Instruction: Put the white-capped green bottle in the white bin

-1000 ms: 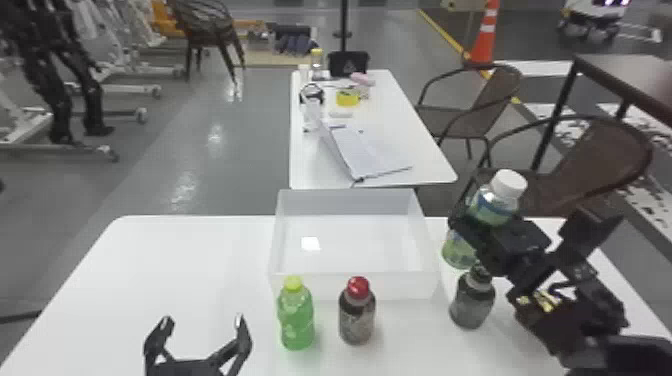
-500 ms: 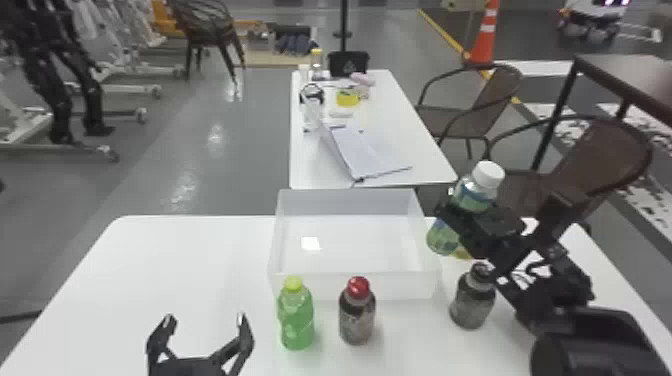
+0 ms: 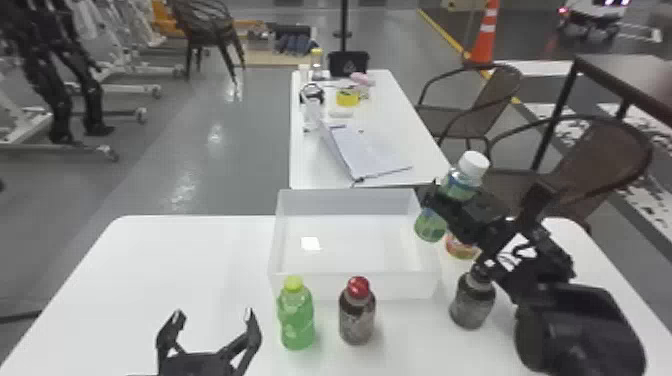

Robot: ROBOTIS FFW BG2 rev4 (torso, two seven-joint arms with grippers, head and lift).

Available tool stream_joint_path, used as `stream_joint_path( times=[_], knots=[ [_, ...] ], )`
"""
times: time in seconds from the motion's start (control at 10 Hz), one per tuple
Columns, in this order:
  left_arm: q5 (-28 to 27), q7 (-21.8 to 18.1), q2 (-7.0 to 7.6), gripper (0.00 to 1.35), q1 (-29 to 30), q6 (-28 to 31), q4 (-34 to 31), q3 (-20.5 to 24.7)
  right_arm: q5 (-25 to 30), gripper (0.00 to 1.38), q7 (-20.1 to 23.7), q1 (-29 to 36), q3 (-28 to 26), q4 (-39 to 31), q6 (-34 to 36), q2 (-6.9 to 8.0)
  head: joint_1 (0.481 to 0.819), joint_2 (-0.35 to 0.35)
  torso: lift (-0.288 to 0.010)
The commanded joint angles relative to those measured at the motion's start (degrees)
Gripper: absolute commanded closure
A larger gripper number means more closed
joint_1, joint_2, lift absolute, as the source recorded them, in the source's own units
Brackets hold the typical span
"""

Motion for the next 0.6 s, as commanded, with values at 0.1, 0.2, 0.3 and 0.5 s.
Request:
stream_joint_path(
  times=[0.1, 0.2, 0.3, 0.5],
  knots=[
    [0.7, 0.0, 0.35, 0.17, -0.6, -0.3, 0.8, -0.7, -0.9, 0.85, 0.6, -4.1, 2.4, 6.5, -0.8, -0.33, 0.549, 0.0, -0.1],
    [0.9, -0.1, 0.35, 0.17, -0.7, -0.5, 1.0, -0.8, -1.2, 0.85, 0.7, -5.1, 3.2, 8.9, -0.9, -0.42, 0.549, 0.0, -0.1],
    [1.2, -0.2, 0.44, 0.17, -0.8, -0.7, 1.2, -0.8, -2.5, 0.85, 0.7, -6.0, 4.5, 11.5, -0.9, -0.33, 0.549, 0.0, -0.1],
    [1.4, -0.5, 0.44, 0.17, -1.1, -1.1, 1.7, -0.8, -3.3, 0.85, 0.8, -7.3, 6.7, 14.8, -1.3, -0.16, 0.549, 0.0, -0.1]
  ],
)
